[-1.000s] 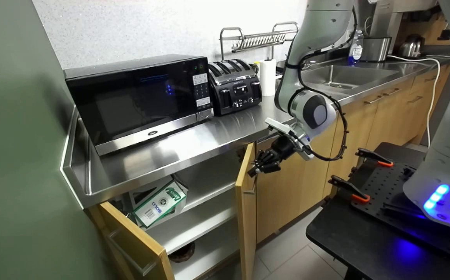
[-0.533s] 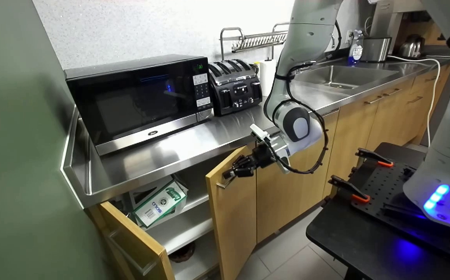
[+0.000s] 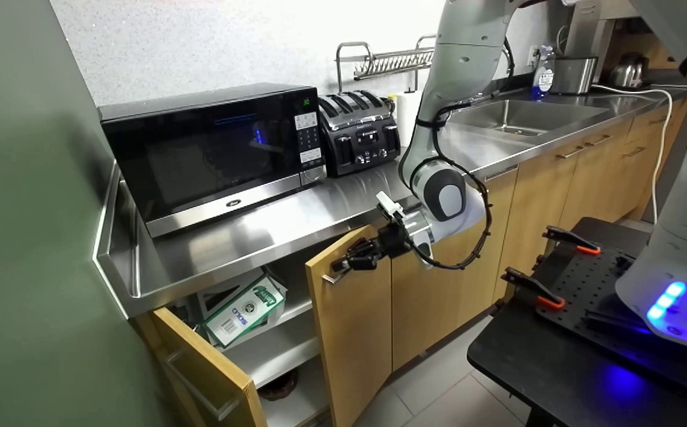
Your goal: Close the right door of the cabinet
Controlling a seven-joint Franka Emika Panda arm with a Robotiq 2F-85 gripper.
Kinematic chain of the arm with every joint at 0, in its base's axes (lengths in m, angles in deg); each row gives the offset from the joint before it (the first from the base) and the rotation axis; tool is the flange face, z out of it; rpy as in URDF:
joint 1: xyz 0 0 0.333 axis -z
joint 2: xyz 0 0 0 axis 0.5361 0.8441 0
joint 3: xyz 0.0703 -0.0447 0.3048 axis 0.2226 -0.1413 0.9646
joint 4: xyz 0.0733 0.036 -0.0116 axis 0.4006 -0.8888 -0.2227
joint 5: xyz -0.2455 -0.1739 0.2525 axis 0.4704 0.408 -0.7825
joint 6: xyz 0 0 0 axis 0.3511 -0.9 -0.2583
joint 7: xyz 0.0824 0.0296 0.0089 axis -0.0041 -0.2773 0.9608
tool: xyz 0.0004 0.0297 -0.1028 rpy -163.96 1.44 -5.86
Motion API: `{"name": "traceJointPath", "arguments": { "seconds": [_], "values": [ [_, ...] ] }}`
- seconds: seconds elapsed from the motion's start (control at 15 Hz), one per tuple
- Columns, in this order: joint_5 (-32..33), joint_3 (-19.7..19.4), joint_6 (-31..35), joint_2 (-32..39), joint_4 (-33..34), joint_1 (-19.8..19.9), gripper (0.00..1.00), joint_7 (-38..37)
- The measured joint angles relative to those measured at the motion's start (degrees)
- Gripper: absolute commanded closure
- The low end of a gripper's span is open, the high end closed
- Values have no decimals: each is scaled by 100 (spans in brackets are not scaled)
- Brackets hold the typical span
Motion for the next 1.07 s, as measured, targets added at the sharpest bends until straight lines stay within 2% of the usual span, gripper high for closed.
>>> {"name": "traceJointPath", "arguments": {
  "seconds": [0.27,0.6,0.8,1.07],
  "values": [
    [0,-157,-23,-14,31,93,100,-6],
    [129,-449,-227,-16,90,551,100,-169],
    [543,-440,-392,-16,84,601,100,-266],
    [1315,-380,-430,-295,-201,445,100,-260]
  ]
}}
